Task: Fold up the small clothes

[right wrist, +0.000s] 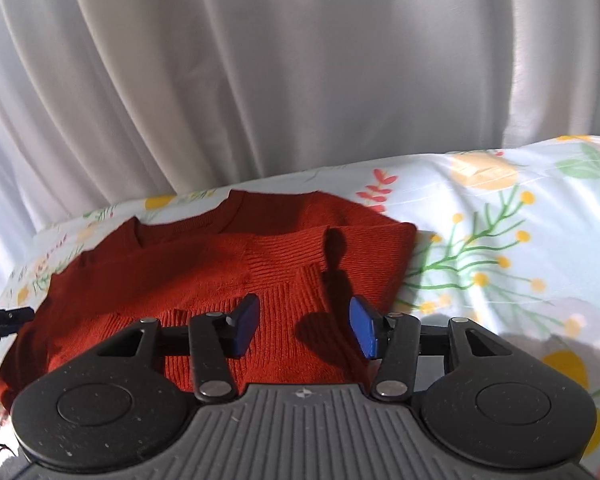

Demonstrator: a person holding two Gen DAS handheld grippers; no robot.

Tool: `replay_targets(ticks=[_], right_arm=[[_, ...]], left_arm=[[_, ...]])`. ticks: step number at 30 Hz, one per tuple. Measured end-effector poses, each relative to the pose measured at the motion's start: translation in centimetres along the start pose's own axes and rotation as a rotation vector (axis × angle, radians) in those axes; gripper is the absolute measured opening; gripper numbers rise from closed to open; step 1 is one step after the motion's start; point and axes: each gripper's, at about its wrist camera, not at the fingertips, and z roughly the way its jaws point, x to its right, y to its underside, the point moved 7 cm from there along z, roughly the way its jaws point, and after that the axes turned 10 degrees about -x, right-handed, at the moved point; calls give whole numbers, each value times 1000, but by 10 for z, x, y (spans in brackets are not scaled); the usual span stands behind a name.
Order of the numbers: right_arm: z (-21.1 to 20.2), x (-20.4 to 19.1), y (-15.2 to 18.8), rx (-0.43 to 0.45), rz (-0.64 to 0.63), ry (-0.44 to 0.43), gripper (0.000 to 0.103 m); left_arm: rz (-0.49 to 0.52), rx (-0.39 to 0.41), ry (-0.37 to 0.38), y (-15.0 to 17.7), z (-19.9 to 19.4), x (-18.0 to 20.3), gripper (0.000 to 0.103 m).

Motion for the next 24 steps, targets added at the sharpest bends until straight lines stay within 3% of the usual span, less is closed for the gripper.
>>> replay_targets(ticks=[2, 4, 6, 8, 14, 17, 21, 24], right_arm=[[9, 0, 0, -16, 0, 2, 49], [13, -2, 1, -24, -8, -2, 42], [14, -5, 2, -27, -31, 7, 23], [11, -9, 4, -14, -66, 17, 9], [-5, -18, 3, 38, -105, 14, 6], [-8, -22, 4, 42, -122, -10, 6], [2, -19, 4, 12, -105, 9, 7], [9, -15, 5, -6, -79, 7, 8]], left_arm=[[6, 5, -6, -2, 3, 2, 73], [-5, 4, -8, -4, 5, -1, 66], [-27, -3, -14, -4, 5, -5, 47], [-36, -9, -40, -4, 5, -8, 35], [27, 28, -66, -3, -5, -1, 17], [59, 16, -55, -2, -3, 7, 17], [59, -26, -44, 0, 10, 7, 31], [61, -29, -43, -2, 13, 8, 30]])
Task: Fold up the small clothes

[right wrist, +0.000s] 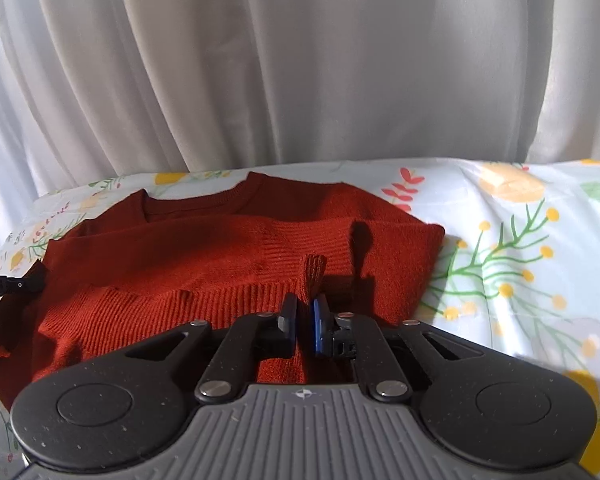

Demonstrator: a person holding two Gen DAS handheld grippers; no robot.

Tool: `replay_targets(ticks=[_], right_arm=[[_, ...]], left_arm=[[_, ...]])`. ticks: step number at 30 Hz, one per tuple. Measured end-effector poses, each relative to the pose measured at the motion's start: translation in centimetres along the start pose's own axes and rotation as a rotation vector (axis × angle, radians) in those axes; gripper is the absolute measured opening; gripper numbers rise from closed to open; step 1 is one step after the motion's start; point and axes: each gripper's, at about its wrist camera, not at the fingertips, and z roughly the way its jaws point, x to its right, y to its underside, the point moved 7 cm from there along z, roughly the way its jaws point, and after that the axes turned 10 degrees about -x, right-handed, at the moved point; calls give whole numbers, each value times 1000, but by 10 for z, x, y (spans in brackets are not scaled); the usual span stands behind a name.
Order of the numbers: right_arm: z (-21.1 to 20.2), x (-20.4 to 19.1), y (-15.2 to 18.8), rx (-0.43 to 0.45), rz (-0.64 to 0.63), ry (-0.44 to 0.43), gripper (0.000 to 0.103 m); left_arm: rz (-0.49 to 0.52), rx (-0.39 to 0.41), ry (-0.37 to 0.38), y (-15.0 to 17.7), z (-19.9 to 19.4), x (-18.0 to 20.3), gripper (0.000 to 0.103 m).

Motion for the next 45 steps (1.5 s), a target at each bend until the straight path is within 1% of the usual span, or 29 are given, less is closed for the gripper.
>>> replay_targets(ticks=[1, 3, 4, 6, 10, 14, 17, 20, 23, 25, 27, 29, 31, 33, 35, 37, 39, 43, 45], right_arm=[[2, 0, 0, -3, 5, -3, 8], [4, 0, 0, 0, 9, 0, 8], [4, -1, 0, 1, 8, 6, 8], [0, -2, 2, 12, 4, 21, 6], [-21, -14, -1, 74, -41, 58, 5], [-64, -23, -13, 178, -55, 35, 5], [-91, -29, -24, 259, -70, 47, 4], [-110, -32, -41, 324, -59, 47, 4], [-120, -33, -55, 371, -52, 58, 4], [-121, -34, -65, 388, -45, 65, 4], [-117, -36, -76, 404, -48, 78, 4], [-111, -37, -87, 412, -43, 78, 4], [-98, -37, -96, 404, -33, 81, 4], [-82, -37, -102, 382, -28, 94, 4], [-64, -36, -105, 349, -23, 111, 4], [-49, -35, -106, 323, -18, 124, 4], [-40, -34, -109, 317, -20, 148, 4], [-31, -32, -121, 330, -12, 168, 4], [-32, -34, -121, 344, 3, 177, 4]], left_arm=[[-2, -3, -2, -1, 0, 0, 29], [-7, -11, -4, -1, 0, 0, 12], [-12, -19, -1, -1, 0, 0, 11], [-19, -16, 7, -1, -5, 0, 8], [-18, 55, 29, -7, -39, 5, 7], [-15, 151, 59, -24, -88, 12, 7], [-10, 237, 58, -41, -120, 18, 7], [-20, 312, 67, -59, -146, 23, 7], [8, 371, 37, -76, -158, 29, 7], [8, 385, 23, -88, -157, 30, 7], [-8, 385, 27, -99, -150, 31, 6], [-15, 359, 41, -106, -132, 32, 6], [-25, 315, 27, -110, -107, 33, 6], [-46, 265, 40, -111, -81, 32, 6], [-69, 242, 28, -112, -63, 30, 6], [-84, 242, 7, -113, -53, 26, 5], [-104, 248, 6, -117, -49, 22, 5], [-134, 274, 12, -124, -55, 16, 5], [-139, 290, -2, -131, -53, 15, 5]])
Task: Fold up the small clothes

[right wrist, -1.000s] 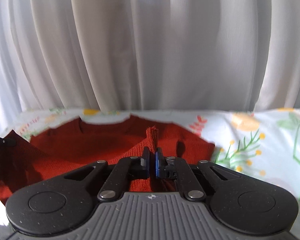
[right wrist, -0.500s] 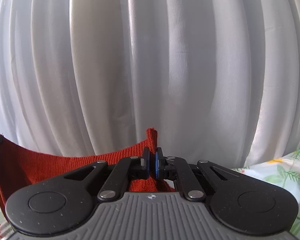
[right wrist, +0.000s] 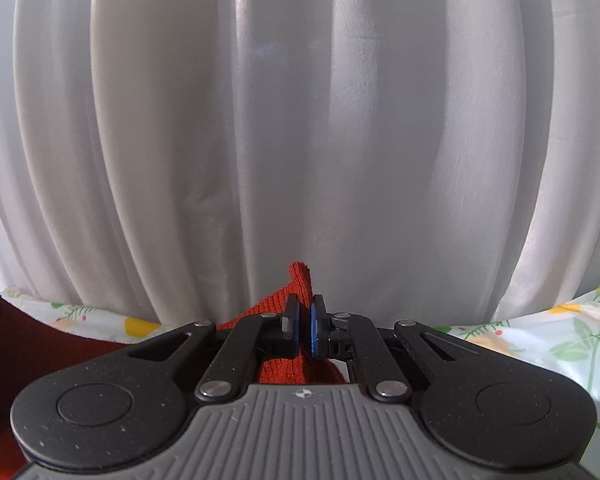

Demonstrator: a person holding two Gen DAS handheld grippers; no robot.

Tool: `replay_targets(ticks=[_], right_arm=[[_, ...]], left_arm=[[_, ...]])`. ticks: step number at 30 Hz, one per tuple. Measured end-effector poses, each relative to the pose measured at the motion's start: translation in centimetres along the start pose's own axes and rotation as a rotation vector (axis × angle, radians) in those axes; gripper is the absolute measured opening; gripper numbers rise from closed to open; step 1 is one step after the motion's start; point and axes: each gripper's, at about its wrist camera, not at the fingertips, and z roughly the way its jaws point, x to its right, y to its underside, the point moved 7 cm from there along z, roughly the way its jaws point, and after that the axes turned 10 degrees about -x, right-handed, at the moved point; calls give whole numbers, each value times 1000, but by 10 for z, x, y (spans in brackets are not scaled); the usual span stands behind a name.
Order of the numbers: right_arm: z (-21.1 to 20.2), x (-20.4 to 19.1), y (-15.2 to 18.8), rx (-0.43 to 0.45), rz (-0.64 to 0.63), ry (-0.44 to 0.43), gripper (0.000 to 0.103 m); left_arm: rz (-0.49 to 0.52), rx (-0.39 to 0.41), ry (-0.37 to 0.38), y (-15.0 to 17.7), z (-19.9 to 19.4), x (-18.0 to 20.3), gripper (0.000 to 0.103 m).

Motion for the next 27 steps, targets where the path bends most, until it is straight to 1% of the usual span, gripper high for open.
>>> replay_targets(ticks=[3, 5, 7, 8, 9, 10, 11, 12, 13, 14, 15, 16, 17, 18, 19, 20, 21, 22, 23, 24, 25, 26, 27], right_arm=[[10, 2, 0, 13, 12, 20, 4], [25, 3, 5, 5, 20, 30, 5], [35, 9, 12, -27, 60, 46, 6], [35, 13, 16, -27, 87, 62, 8], [33, 15, 19, -23, 111, 67, 11], [30, 16, 23, -18, 138, 52, 13], [28, 13, 27, -21, 171, 13, 16], [28, 6, 34, -36, 211, -55, 18], [31, -4, 42, -62, 257, -161, 18], [37, -18, 53, -103, 318, -295, 19], [47, -34, 64, -161, 388, -434, 19], [56, -48, 76, -220, 459, -546, 19], [64, -60, 87, -263, 518, -620, 19], [72, -70, 96, -285, 542, -648, 19], [80, -74, 101, -290, 533, -619, 19], [89, -75, 105, -295, 502, -564, 19], [98, -72, 107, -298, 457, -509, 11], [102, -67, 104, -272, 423, -491, 6], [106, -59, 101, -256, 385, -443, 1], [109, -49, 96, -241, 352, -389, 1], [112, -38, 93, -235, 343, -347, 1], [115, -24, 90, -236, 357, -313, 1], [116, -11, 86, -224, 361, -279, 1]], left_arm=[[-21, 14, -41, -3, 16, -3, 6], [-44, -20, -83, 4, 33, -10, 8], [-53, -60, -124, 18, 40, -16, 9], [-38, -63, -116, 26, 39, -14, 12], [-18, -65, -94, 35, 38, -9, 25], [-1, -67, -62, 45, 37, -1, 34], [10, -69, -15, 56, 37, 10, 50], [20, -76, 35, 67, 38, 22, 57], [25, -90, 78, 78, 42, 34, 57], [29, -103, 107, 88, 46, 46, 58], [38, -119, 120, 96, 52, 57, 59], [51, -135, 120, 104, 59, 65, 59], [70, -135, 112, 109, 67, 71, 60], [94, -128, 84, 112, 76, 72, 60], [120, -114, 41, 113, 83, 72, 60], [147, -96, 3, 111, 90, 69, 60], [171, -82, -31, 109, 94, 66, 60], [184, -77, -65, 107, 100, 61, 60], [184, -75, -105, 105, 105, 53, 60], [181, -71, -153, 103, 111, 42, 60], [157, -69, -171, 99, 114, 30, 60], [120, -59, -145, 94, 112, 24, 60], [106, -58, -142, 92, 112, 19, 59]])
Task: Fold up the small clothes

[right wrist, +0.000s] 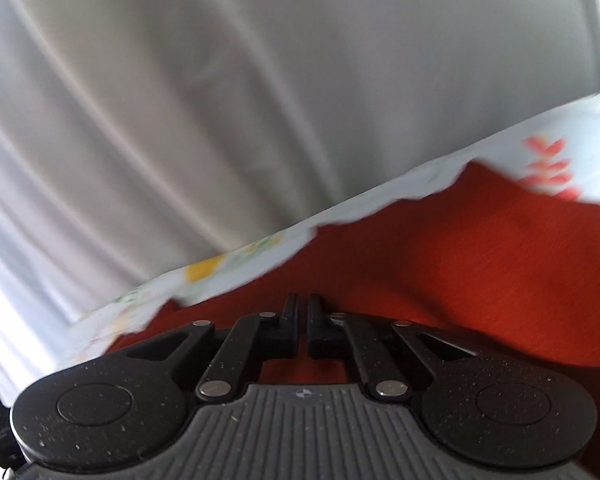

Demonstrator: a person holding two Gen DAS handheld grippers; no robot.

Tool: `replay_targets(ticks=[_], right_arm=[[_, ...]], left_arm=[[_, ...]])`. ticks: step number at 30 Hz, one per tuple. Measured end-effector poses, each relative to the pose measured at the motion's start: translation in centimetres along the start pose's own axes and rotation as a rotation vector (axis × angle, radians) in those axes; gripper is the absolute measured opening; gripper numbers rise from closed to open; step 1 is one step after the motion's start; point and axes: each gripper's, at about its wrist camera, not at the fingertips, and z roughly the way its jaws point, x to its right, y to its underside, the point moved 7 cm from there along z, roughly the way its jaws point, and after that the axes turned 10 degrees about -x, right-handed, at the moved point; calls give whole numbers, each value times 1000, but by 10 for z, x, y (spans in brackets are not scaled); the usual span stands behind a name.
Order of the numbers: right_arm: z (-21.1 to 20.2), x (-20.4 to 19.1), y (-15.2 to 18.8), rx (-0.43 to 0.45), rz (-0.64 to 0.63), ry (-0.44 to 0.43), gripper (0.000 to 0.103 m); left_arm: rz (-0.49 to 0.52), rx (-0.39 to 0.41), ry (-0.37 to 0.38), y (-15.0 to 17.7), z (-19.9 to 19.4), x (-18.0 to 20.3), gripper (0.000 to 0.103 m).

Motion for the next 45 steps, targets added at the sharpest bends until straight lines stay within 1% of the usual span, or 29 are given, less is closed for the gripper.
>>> replay_targets(ticks=[2, 3, 5, 7, 8, 9, 11, 12, 13, 14, 15, 16, 17, 20, 21, 22, 23, 24, 25, 26, 27, 29, 31, 34, 36, 38, 40, 42, 45], right_arm=[[-9, 22, -15, 49, -38, 94, 0], [-12, 30, -20, 62, -33, 118, 0], [-20, 47, -24, 78, 22, 109, 0], [-26, 46, -20, 78, 12, 138, 0], [-30, 38, -14, 72, -25, 160, 5], [-34, 29, -8, 64, -66, 156, 11], [-41, 13, 9, 45, -131, 79, 19], [-46, 11, 17, 42, -167, 75, 20], [-50, 12, 22, 47, -200, 97, 20], [-54, 17, 26, 59, -222, 121, 20], [-58, 25, 26, 76, -226, 141, 15], [-62, 32, 25, 90, -221, 150, 9], [-64, 37, 22, 102, -215, 183, 0], [-78, 44, 21, 149, -245, 382, 0], [-80, 48, 22, 147, -236, 427, 2], [-84, 50, 24, 142, -229, 442, 2], [-92, 50, 26, 138, -226, 444, 2], [-95, 49, 28, 127, -223, 448, 6], [-103, 46, 32, 121, -219, 436, 8], [-112, 42, 36, 115, -211, 401, 14], [-120, 38, 42, 108, -201, 358, 20], [-134, 29, 54, 97, -198, 291, 23], [-139, 22, 68, 70, -208, 268, 23], [-142, 7, 88, 29, -213, 219, 23], [-145, -7, 100, 12, -227, 180, 23], [-147, -21, 110, -8, -257, 160, 23], [-147, -32, 118, -27, -284, 146, 23], [-147, -42, 125, -47, -303, 126, 23], [-145, -55, 135, -74, -331, 102, 23]], left_arm=[[8, 1, 14, 1, 1, -3, 59], [2, 2, 20, 1, 0, -4, 60], [10, 0, 17, 1, -2, -1, 60], [16, -2, 15, 1, -1, 0, 61], [16, -2, 20, 1, -1, 0, 63], [16, -2, 27, 2, -1, 0, 64], [17, -3, 35, 2, -1, 1, 66], [20, -4, 35, 2, -1, 1, 67], [25, -6, 35, 2, 0, 2, 67], [32, -8, 37, 2, 0, 3, 71], [41, -10, 42, 2, 1, 5, 75], [50, -12, 40, 3, 1, 6, 75], [59, -13, 34, 3, 1, 7, 75], [57, -8, 27, 5, -2, 7, 75], [58, -8, 28, 6, -5, 5, 75], [64, -10, 27, 7, -8, 4, 75], [77, -8, 27, 8, -14, 2, 75], [98, -3, 1, 10, -19, -1, 80], [112, 1, -63, 12, -25, -8, 84], [112, 7, -125, 14, -30, -18, 89], [102, 10, -144, 17, -36, -29, 89], [48, -8, -149, 23, -47, -52, 93], [-25, -25, -139, 28, -60, -74, 93], [-91, -62, -181, 43, -79, -101, 91], [-151, -84, -151, 53, -94, -115, 89], [-229, -106, -60, 64, -110, -122, 89], [-286, -136, 55, 76, -121, -121, 89], [-334, -174, 146, 86, -127, -118, 89], [-418, -218, 242, 100, -129, -115, 87]])
